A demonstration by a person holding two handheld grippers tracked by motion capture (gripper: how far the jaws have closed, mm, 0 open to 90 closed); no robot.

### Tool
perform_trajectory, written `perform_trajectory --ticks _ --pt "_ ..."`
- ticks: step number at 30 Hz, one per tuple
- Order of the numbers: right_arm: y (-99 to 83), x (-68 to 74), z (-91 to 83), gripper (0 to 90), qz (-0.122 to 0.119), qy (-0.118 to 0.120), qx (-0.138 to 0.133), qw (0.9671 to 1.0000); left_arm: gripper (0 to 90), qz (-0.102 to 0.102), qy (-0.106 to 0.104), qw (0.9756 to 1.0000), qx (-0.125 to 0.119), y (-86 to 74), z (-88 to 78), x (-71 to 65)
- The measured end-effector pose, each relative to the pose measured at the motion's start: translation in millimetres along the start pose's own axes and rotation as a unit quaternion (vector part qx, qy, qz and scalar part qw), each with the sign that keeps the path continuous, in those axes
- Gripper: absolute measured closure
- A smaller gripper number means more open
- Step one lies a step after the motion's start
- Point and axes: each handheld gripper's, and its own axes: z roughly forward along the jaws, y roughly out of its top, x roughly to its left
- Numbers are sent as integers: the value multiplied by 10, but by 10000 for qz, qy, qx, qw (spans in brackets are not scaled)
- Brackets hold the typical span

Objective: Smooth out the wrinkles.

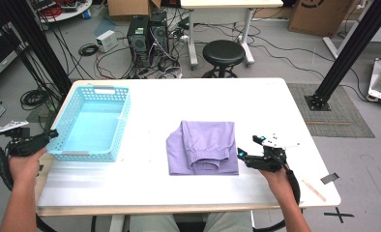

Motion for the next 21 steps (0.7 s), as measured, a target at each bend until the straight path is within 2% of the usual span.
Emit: perform_trajectory --ticks 3,6,10,21 --pt "4 9 1 214 -6 17 9 10000 844 -41 52 10000 18 -11 -7 -52" --pt "3 2 -4 214 -33 4 -11 10000 845 -25 245 9997 56 -22 -32 -105" --pt "-1 -3 -16 214 -16 0 -16 10000 846 -72 392 9992 40 -49 -64 -150" --pt "9 -6 -25 214 -25 2 -45 10000 843 -243 380 9989 -100 -120 -133 -158"
